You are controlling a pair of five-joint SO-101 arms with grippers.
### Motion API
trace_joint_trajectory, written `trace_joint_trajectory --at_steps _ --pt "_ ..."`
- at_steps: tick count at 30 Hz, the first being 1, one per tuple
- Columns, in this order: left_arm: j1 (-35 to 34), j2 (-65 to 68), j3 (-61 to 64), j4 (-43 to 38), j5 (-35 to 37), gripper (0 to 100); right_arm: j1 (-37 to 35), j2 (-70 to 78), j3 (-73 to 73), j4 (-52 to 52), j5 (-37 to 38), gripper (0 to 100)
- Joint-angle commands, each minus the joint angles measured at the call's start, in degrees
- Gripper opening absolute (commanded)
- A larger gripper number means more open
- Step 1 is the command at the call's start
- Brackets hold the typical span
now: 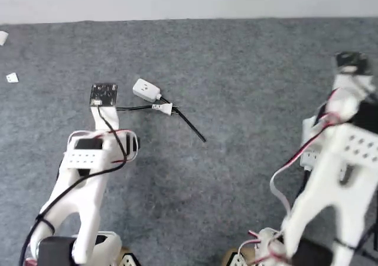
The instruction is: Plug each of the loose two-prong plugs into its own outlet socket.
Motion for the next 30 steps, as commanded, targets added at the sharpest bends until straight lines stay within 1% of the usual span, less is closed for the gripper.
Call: trace_joint_trajectory --at_steps 1,4,10,13,16,19,23,28,30 --pt "0.97 3.69 -7.52 2.20 4.48 21 -5.67 -9.63 11.43 -3.21 -4.75 24.0" --pt "1.23 9.58 -12.44 2.11 6.68 21 -10.42 -16.04 23.21 -11.21 -7.56 24.0" --pt "3.25 23.47 -27.30 4.13 8.09 21 -16.75 -23.78 41.23 -27.38 -8.09 24.0" --pt "3.60 31.12 -37.67 7.21 8.53 21 -19.56 -24.13 48.62 -34.77 -8.44 24.0" --pt "3.43 38.95 -49.01 11.43 10.73 21 -21.32 -24.31 54.15 -41.19 -10.20 24.0" --pt "3.25 46.59 -60.00 14.77 11.16 21 -21.76 -24.22 55.74 -43.30 -10.02 24.0" --pt "3.16 55.56 -73.54 17.58 11.25 21 -21.76 -24.22 55.82 -43.38 -10.02 24.0" --pt "3.69 65.41 -88.75 24.09 11.52 21 -21.76 -24.22 55.91 -43.38 -9.93 24.0" --pt "3.69 69.36 -94.64 26.64 14.68 21 -21.76 -24.22 56.00 -43.38 -9.93 24.0"
